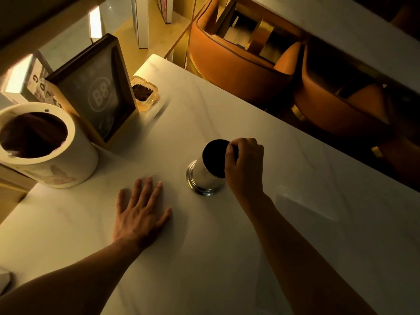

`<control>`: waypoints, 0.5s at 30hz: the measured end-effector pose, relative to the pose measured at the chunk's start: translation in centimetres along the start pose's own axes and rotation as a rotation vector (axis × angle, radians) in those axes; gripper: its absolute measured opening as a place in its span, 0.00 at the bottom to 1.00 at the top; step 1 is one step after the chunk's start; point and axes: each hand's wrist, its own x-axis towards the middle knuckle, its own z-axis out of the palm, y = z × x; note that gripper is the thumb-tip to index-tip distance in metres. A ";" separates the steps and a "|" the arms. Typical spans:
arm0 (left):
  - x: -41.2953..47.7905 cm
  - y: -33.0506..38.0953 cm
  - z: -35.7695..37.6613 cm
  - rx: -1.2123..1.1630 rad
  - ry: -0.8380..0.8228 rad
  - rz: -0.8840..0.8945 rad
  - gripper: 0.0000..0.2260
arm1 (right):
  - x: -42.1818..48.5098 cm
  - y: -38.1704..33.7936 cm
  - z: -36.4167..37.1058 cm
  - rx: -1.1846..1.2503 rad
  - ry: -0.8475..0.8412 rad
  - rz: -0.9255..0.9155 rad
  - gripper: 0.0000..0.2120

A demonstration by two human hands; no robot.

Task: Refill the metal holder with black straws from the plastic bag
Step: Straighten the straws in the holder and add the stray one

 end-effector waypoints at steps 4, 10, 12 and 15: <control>0.0 0.0 0.0 0.005 -0.012 -0.003 0.36 | 0.1 -0.1 -0.5 -0.154 -0.017 -0.090 0.15; 0.0 0.0 0.1 -0.006 0.018 0.001 0.36 | 0.3 0.5 -0.2 -0.231 -0.034 -0.124 0.14; 0.0 -0.1 0.2 0.003 0.024 -0.002 0.36 | 0.3 0.8 0.1 -0.159 -0.037 -0.068 0.14; 0.1 -0.1 0.3 0.002 0.026 0.000 0.36 | 0.3 0.8 0.5 -0.050 0.011 -0.030 0.12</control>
